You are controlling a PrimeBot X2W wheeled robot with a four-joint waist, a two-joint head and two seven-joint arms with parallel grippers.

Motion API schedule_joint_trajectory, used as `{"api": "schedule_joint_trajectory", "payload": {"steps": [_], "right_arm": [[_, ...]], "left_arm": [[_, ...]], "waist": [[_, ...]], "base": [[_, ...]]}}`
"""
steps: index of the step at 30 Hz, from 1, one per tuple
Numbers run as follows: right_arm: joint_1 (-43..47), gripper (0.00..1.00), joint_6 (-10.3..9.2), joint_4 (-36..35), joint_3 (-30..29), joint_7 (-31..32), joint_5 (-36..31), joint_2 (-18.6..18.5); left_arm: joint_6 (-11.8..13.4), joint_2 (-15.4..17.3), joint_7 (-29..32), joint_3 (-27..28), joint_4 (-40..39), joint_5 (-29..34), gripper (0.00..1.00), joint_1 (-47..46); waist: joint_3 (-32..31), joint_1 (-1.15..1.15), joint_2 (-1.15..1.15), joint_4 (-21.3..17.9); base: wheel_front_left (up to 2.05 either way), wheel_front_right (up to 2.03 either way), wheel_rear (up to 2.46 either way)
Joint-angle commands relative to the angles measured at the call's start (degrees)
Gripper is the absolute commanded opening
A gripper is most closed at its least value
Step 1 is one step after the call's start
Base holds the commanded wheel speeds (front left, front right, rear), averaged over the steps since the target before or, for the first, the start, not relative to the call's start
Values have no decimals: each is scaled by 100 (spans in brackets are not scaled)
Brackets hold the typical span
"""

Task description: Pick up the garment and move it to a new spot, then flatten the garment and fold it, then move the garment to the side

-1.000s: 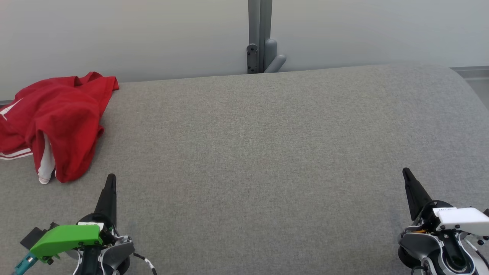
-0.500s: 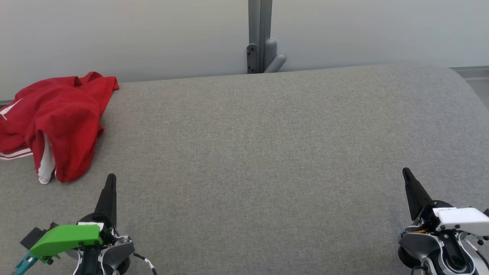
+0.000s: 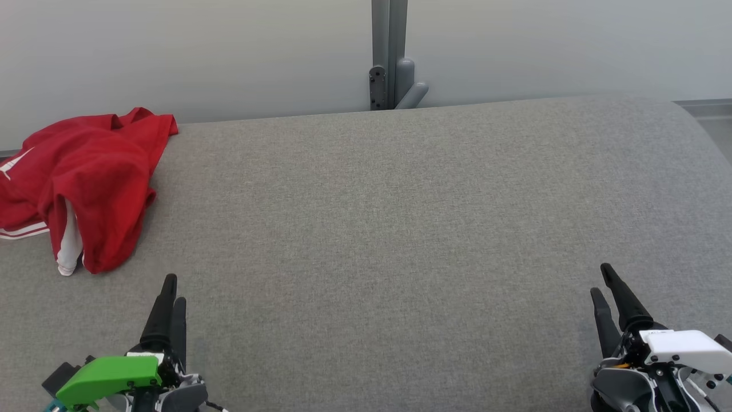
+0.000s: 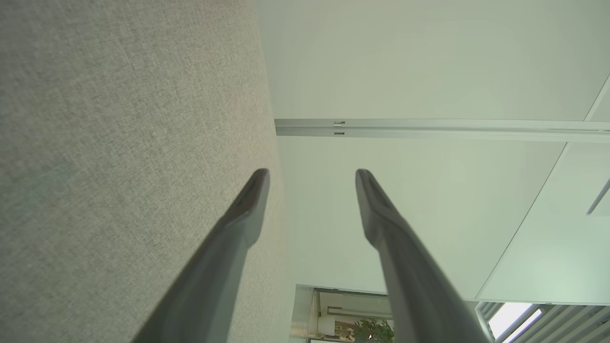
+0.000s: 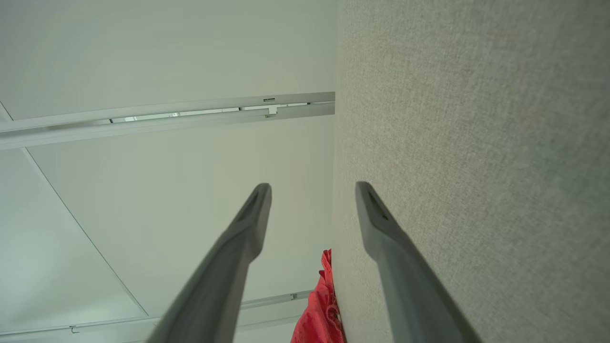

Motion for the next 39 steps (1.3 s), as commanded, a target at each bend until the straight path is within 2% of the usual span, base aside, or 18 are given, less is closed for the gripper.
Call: {"api": "schedule_joint_trajectory", "payload": {"steps": [1, 16, 26, 39], "right_arm": [[3, 100, 0, -24, 28, -43, -10, -6], [203, 100, 1, -205, 147, -494, -469, -19], [301, 100, 1, -515, 102, -730, -1287, -27], [470, 100, 2, -1029, 291, -1033, -3014, -36]], "left_arm": [[0, 3, -38, -43, -21, 18, 100, -3], [16, 12, -435, -317, -225, 542, 100, 154], [216, 17, -642, -437, -517, 1433, 100, 217], [517, 24, -906, -654, -879, 3084, 100, 329]], "waist": [[-3, 0, 0, 0], [-48, 0, 0, 2], [-75, 0, 0, 3], [-96, 0, 0, 1]], "base": [[0, 0, 0], [0, 0, 0], [0, 0, 0], [0, 0, 0]]}}
